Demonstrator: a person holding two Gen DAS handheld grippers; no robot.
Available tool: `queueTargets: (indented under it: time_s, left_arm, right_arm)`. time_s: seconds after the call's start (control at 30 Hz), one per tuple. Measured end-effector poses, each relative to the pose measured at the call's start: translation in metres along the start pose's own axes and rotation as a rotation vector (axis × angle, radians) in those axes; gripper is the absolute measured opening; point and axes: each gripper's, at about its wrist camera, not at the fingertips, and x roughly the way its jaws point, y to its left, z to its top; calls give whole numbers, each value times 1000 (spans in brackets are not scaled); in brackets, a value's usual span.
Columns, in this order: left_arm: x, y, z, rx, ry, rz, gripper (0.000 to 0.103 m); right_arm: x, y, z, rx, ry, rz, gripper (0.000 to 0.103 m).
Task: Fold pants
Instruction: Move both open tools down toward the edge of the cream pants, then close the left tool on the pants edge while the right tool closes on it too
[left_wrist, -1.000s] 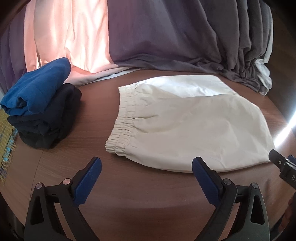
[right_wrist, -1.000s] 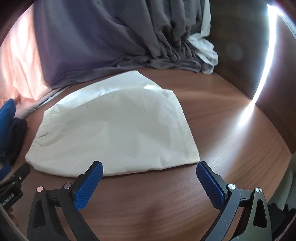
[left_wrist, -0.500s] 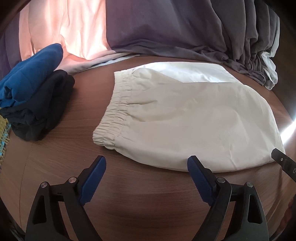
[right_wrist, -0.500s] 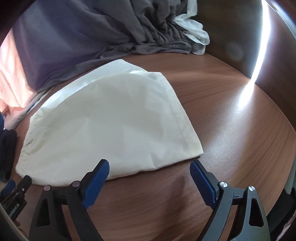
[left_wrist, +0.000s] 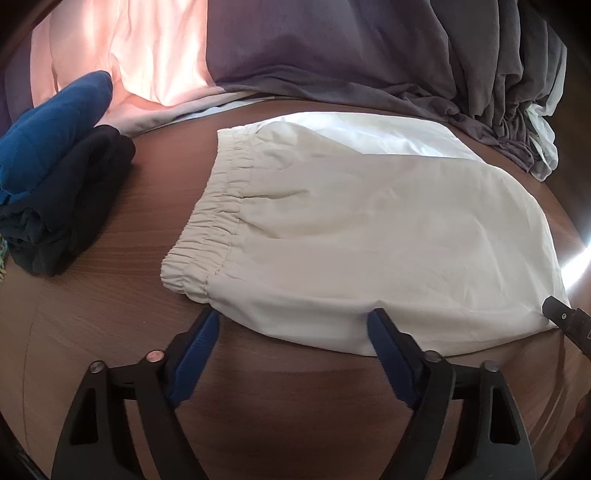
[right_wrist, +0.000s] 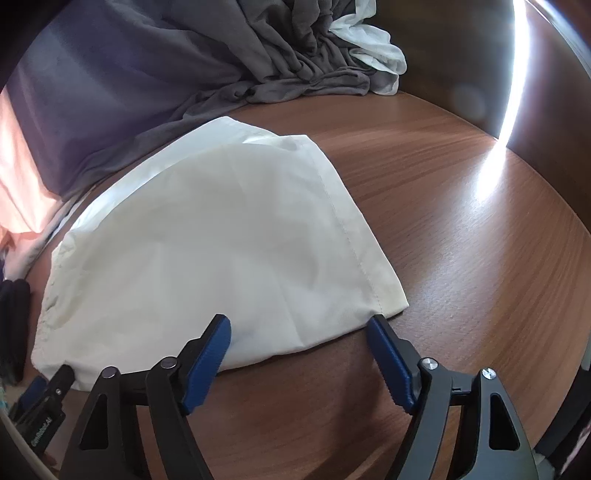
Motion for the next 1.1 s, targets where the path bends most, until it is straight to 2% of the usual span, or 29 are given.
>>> queueTargets:
  time_s: [0.17, 0.3, 0.37, 0.53, 0.63, 0.67, 0.7, 0.77, 0.83, 0.93, 1.1]
  left_arm:
    - [3, 1, 2, -23, 16, -41, 65]
    - [4, 3, 3, -47, 30, -67, 65]
    - [4, 5, 5, -68, 31, -74, 68]
    - [7, 4, 8, -67, 27, -75, 67]
    - [9, 3, 10, -59, 30, -85, 56]
    - [9, 3, 10, -60, 28, -84, 50]
    - [8, 4, 10, -59, 24, -84, 40]
    - [8, 3, 9, -49, 18, -73, 28]
    - [7, 1, 8, -32, 15, -70, 20]
    - [4, 2, 10, -26, 4, -73, 8]
    - [-4, 4, 12, -33, -23, -83, 5]
  right_arm:
    - [1, -4, 3, 16, -4, -5, 65]
    - [2, -7, 6, 26, -9, -4, 58]
    - [2, -9, 6, 28, -8, 2, 58]
    - [3, -10, 8, 48, -16, 5, 57]
    - [6, -6, 9, 20, -22, -18, 40]
    - [6, -6, 10, 14, -22, -20, 39]
    - [7, -6, 11, 13, -25, -18, 34]
    - [8, -7, 13, 16, -25, -14, 21]
    - [10, -6, 15, 5, -23, -4, 10]
    - [11, -4, 17, -12, -23, 7, 6]
    - [5, 0, 20, -25, -48, 33, 4]
